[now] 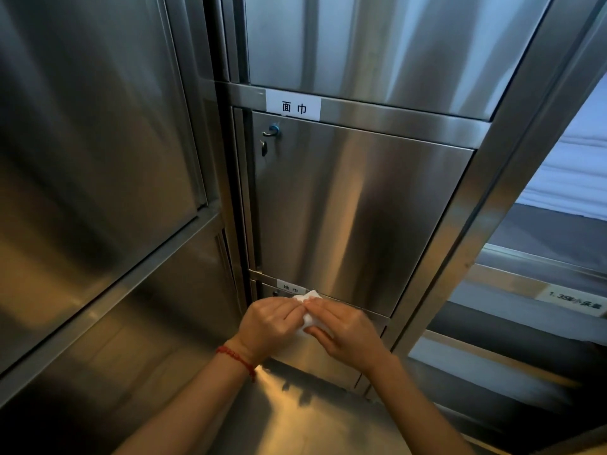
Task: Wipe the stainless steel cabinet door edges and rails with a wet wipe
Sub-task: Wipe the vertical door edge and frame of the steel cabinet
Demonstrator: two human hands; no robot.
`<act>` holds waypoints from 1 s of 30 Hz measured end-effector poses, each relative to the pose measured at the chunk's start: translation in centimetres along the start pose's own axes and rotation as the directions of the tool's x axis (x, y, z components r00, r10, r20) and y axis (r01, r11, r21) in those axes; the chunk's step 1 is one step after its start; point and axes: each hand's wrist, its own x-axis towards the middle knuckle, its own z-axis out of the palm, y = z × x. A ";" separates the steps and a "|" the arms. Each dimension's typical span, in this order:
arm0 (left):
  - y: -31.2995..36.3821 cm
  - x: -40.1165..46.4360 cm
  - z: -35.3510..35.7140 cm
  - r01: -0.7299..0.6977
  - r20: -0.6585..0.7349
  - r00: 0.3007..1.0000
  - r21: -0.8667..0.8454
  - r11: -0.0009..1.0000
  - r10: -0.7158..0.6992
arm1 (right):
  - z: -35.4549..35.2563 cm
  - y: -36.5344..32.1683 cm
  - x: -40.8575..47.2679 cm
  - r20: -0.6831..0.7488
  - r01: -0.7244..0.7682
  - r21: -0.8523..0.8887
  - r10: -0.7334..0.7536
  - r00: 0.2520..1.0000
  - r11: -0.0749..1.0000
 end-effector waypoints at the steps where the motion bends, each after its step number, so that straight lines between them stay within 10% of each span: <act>1: -0.4 0.5 0.3 0.006 -0.004 1.000 0.010 1.000 -0.006 | 0.2 0.8 0.4 -0.011 0.014 -0.004 -0.014 1.000 1.000; 30: -5.7 3.6 2.4 0.118 0.028 0.992 0.214 0.970 -0.127 | 2.6 8.0 8.2 -0.147 0.274 -0.130 -0.292 0.945 0.953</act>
